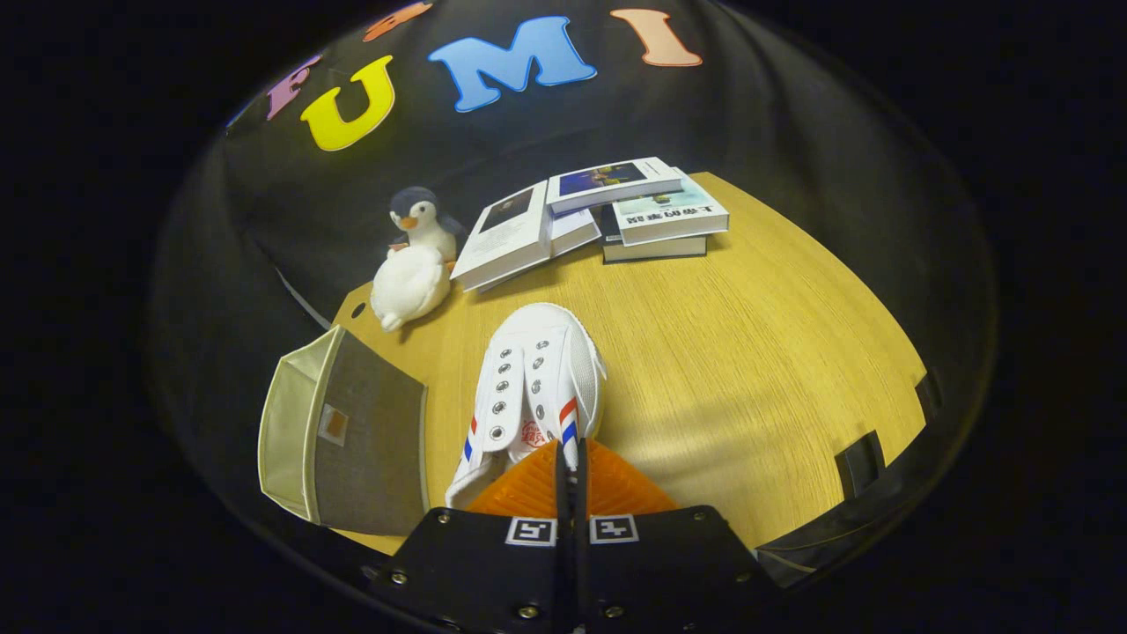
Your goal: Open the storage box then place both shoes into the box .Put the left shoe in first, then the right shoe, with the right side of both shoes facing outward in a uniform manner.
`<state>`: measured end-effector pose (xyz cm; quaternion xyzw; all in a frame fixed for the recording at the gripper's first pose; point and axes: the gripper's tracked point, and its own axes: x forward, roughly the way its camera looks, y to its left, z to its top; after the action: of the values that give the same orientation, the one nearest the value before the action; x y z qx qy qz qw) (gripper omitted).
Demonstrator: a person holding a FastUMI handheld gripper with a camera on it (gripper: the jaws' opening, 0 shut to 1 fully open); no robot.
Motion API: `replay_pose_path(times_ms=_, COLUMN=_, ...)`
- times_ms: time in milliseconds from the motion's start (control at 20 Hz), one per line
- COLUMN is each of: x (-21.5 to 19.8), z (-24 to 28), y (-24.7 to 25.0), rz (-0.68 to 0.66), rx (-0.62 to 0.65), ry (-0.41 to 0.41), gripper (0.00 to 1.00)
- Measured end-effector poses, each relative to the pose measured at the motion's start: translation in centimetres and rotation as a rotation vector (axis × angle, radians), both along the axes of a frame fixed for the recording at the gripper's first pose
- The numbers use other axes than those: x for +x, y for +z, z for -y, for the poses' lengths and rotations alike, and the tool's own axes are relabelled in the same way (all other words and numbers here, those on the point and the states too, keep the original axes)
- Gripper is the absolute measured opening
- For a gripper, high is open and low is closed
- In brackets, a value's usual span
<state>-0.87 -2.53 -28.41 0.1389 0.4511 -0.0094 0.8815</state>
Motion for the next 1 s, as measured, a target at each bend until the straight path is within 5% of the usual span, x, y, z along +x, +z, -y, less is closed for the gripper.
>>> replay_pose_path(times_ms=400, x=1.1, z=-7.0, y=4.9, rz=0.066, rx=0.122, ry=0.054, gripper=0.0)
replay_pose_path(times_ms=1000, x=1.7, z=-17.0, y=8.5, rz=0.113, rx=0.133, ry=0.182, gripper=0.0)
